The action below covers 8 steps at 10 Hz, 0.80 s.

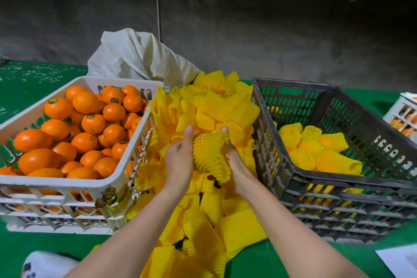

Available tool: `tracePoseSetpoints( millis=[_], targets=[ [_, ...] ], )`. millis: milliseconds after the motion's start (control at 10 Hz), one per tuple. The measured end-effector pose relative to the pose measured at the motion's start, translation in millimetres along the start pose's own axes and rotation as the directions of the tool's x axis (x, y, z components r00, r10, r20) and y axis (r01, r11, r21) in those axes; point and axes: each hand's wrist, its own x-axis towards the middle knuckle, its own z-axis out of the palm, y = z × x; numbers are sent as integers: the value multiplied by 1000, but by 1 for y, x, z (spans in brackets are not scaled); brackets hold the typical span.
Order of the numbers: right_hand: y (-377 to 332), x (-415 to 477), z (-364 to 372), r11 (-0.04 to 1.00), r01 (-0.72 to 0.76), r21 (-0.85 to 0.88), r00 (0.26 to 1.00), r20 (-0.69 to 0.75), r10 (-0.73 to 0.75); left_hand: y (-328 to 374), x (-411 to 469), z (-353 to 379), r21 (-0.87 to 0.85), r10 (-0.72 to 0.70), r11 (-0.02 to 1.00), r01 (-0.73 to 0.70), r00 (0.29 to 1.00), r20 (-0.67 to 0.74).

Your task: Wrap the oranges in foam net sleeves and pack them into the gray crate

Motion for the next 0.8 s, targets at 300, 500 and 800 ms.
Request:
tracePoseSetpoints(
  millis=[300, 500, 800],
  targets=[
    [20, 14, 15, 991, 105, 77, 982, -165, -91, -9, 7, 12, 255, 183, 958, -134, 967, -178],
    [14, 17, 5, 819, -133, 558, 991, 73, 112, -14, 9, 8, -143, -200, 969, 202, 979, 30],
    [7, 5, 8, 778, -168, 605, 983, 160, 87, -7, 7, 1, -64, -168, 981, 181, 972, 165]
  ],
)
